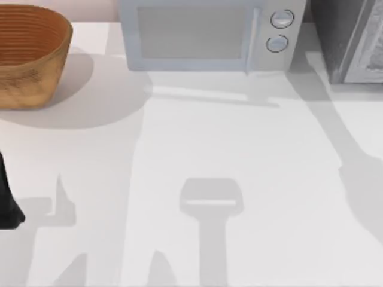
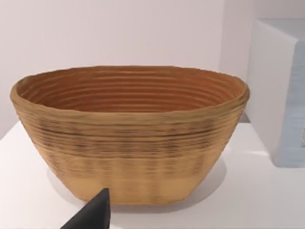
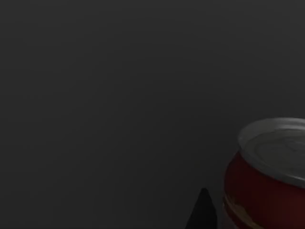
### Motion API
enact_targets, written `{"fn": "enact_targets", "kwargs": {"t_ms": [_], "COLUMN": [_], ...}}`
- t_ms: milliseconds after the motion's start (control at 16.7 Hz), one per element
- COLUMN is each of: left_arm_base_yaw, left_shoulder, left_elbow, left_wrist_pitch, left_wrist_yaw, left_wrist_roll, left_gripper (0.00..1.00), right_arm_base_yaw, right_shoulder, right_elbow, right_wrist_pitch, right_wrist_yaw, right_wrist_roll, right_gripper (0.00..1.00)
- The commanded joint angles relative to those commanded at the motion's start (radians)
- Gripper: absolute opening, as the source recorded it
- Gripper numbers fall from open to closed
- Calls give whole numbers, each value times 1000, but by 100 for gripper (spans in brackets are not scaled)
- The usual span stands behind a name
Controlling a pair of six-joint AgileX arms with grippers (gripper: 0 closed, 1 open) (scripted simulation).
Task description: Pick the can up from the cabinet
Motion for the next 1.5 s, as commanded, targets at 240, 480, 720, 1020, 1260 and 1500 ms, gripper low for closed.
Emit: {"fn": "enact_targets", "kwargs": {"t_ms": [240, 480, 720, 1020, 1260, 1500], "left_arm_base_yaw": [0, 0, 0, 0, 0, 0], "left_shoulder": [0, 0, 0, 0, 0, 0], "left_elbow": [0, 0, 0, 0, 0, 0], "left_wrist_pitch": [0, 0, 0, 0, 0, 0], "left_wrist_yaw": [0, 0, 0, 0, 0, 0], "left_wrist_roll": [0, 0, 0, 0, 0, 0], "left_gripper": [100, 100, 100, 100, 100, 100], "right_arm_base_yaw": [10, 79, 178, 245, 240, 234], "right_shoulder": [-15, -159, -363, -483, -481, -583], "right_elbow": [-11, -86, -184, -243, -240, -341], "right_wrist_pitch": [-7, -82, -180, -242, -240, -209], "right_wrist_yaw": [8, 79, 173, 235, 233, 221], "right_wrist_roll": [3, 7, 3, 1, 2, 1], "right_gripper": [0, 0, 0, 0, 0, 0]}}
